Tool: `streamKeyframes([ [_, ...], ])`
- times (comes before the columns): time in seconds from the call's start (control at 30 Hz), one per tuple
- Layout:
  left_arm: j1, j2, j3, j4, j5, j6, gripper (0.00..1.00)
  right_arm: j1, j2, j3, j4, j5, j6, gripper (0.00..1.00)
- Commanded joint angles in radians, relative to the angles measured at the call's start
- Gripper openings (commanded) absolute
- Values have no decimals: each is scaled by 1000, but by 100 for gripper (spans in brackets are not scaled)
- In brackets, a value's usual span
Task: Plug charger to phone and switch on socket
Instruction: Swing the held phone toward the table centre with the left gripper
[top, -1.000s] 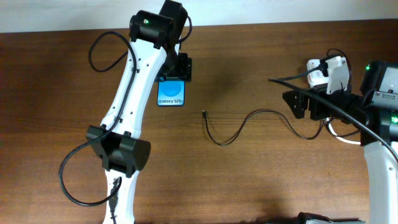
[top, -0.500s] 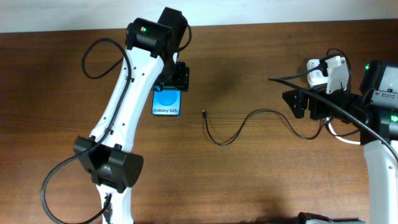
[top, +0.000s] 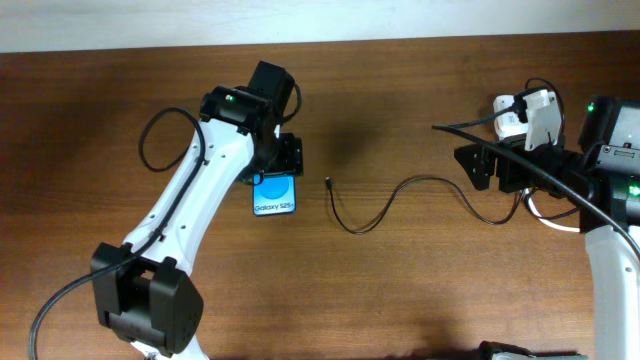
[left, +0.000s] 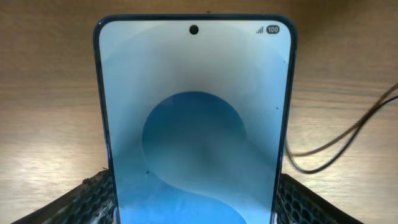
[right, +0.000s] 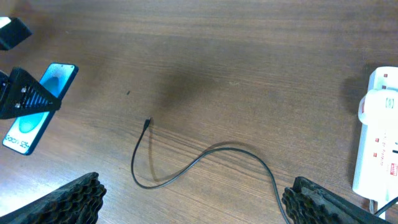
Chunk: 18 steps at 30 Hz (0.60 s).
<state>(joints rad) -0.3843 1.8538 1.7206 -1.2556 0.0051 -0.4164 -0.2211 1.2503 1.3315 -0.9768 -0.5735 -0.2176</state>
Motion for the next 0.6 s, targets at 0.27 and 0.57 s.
streamKeyframes([
  [0.27,6,-53,-11,28,255,-164,0,-2,2,19,0,1,-10,98],
  [0.57,39,-53,-11,-10,280,-411,0,-2,2,19,0,1,-10,98],
])
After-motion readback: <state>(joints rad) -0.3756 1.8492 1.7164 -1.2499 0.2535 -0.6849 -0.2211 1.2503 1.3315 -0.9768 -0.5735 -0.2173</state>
